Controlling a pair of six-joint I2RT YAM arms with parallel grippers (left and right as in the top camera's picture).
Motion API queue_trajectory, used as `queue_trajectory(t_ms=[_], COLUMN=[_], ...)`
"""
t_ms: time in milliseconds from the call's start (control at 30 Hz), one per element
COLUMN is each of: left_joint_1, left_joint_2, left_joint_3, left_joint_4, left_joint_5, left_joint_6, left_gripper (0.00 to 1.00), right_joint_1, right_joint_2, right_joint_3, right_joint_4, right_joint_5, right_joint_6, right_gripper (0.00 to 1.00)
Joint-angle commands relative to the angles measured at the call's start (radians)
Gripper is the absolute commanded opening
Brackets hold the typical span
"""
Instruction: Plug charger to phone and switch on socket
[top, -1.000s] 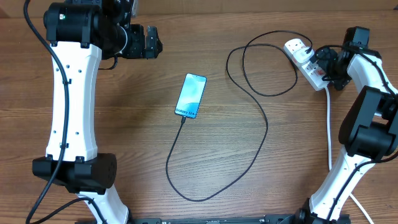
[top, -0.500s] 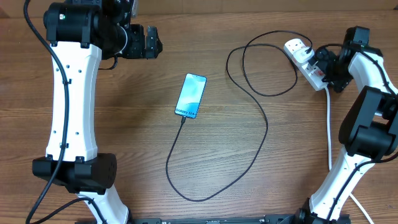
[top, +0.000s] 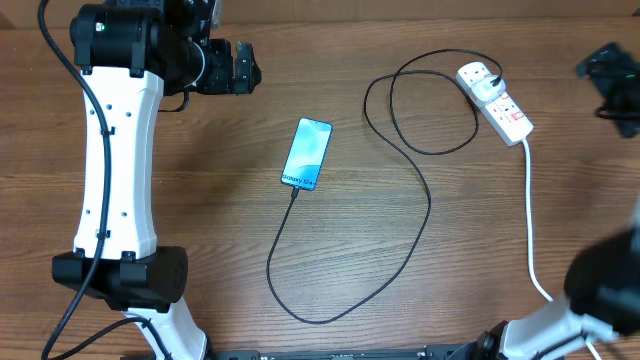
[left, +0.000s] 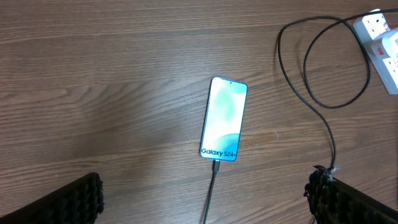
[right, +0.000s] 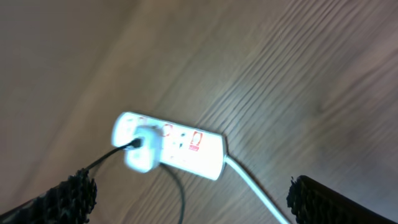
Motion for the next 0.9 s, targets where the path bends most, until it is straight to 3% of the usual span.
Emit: queue_trajectory(t_ms=[0,333,700,867], left_joint_1=[-0.005,-0.005,-0.005,-0.005], left_joint_2=[0.005,0.005,0.005,0.005], left_joint_3=[-0.002,-0.002,-0.002,-0.002], left_joint_4=[-0.002,-0.002,-0.002,-0.002], left_joint_5=[-0.009,-0.009,-0.009,-0.009], left_joint_6=[-0.010,-0.010,-0.010,-0.010], left_gripper=[1.00,1.00,1.00,1.00], right_joint_1=[0.008,0.085,0.172,0.172], right_joint_2=[-0.117,-0.433,-0.838,-0.906], right_joint_3=[0.019,0.012,-0.121,-0.134], right_joint_4=[-0.060,-0.343,-0.408,-0.513], right_joint_5=[-0.015,0.046,0.051,0.050], right_joint_6=[-0.004,-0.005,0.050,0.050], right_gripper=[1.00,1.00,1.00,1.00])
